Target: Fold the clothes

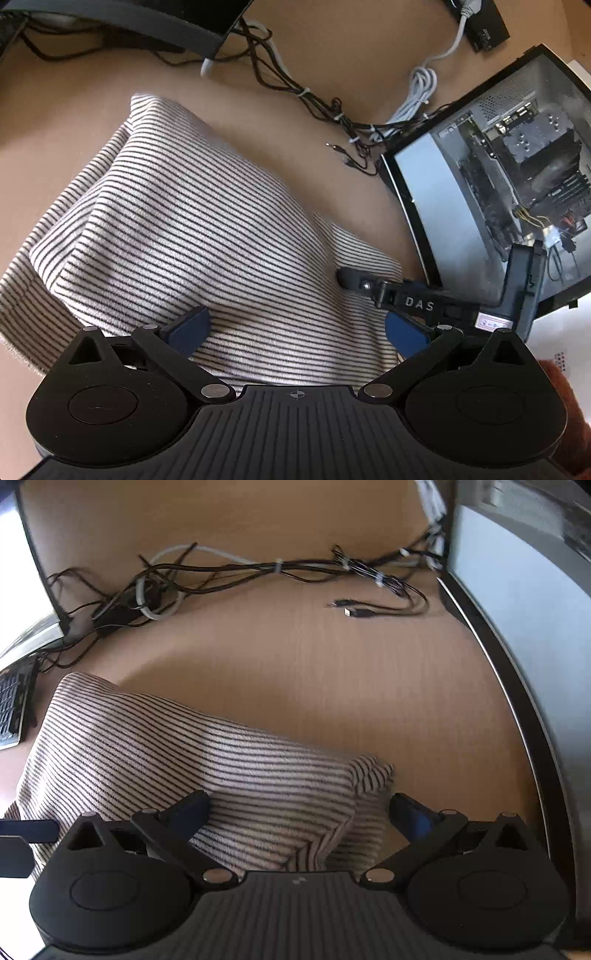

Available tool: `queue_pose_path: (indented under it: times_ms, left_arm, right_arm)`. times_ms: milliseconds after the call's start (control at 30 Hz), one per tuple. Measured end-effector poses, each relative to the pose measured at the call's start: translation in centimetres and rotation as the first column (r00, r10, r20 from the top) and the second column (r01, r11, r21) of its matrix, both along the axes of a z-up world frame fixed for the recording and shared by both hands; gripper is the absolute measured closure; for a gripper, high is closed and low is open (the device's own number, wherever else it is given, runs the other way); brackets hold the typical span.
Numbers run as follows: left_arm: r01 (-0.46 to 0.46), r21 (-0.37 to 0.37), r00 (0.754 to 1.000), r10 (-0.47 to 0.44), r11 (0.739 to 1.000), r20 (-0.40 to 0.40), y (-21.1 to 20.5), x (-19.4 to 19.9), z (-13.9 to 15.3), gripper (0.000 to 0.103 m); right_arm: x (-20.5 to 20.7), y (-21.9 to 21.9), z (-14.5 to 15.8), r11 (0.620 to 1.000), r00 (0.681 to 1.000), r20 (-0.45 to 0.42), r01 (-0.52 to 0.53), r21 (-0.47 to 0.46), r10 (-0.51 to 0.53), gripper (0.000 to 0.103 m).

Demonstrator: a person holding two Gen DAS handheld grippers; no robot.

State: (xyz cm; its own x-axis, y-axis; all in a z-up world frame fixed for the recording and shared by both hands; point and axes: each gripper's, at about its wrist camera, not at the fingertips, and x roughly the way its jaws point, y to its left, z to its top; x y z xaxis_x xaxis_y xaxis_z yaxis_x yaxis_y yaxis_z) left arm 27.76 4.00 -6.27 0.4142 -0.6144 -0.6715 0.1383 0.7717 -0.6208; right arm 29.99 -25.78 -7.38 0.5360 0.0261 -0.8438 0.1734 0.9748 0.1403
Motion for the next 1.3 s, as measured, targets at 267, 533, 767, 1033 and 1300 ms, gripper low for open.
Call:
queue_pose_path:
  times_ms: [267,533,767,1033,1300]
  left_arm:
    - [0.136,0.002,0.988,-0.136,0.991,0.074,0.1,1.9,-0.6,0.0]
    - [0.211,0.018,0.97,-0.211,0.977,0.122,-1.0,5.3,-0.7,0.0]
    - [0.18,0.08,0.972,-0.19,0.98,0.14,-1.4,4.3,0.1,0.0]
    - [0.094,0.137,0.986,-0.111,0.986,0.123,0.1,-2.9,1.3,0.014]
    - [0.016,0.28,0.996,-0.039,0.96,0.077,-1.6,-7.8,0.0,0.03]
  right_arm:
    - [-4.4,3.9,1.0,0.981,0.992,0.05,0.118,-0.154,-0.112,0.0]
    - [-7.0,7.0,2.1,0.969,0.991,0.029,0.132,-0.21,-0.129,0.0]
    - [-7.8,8.1,3.2,0.97,0.998,0.037,0.051,-0.238,-0.043,0.0]
    - [-10.6,6.4,4.2,0.985,0.983,0.159,-0.07,-0.158,0.095,0.0]
    - [-12.6,5.4,2.2,0.966,0.967,0.165,-0.161,-0.2,0.195,0.0]
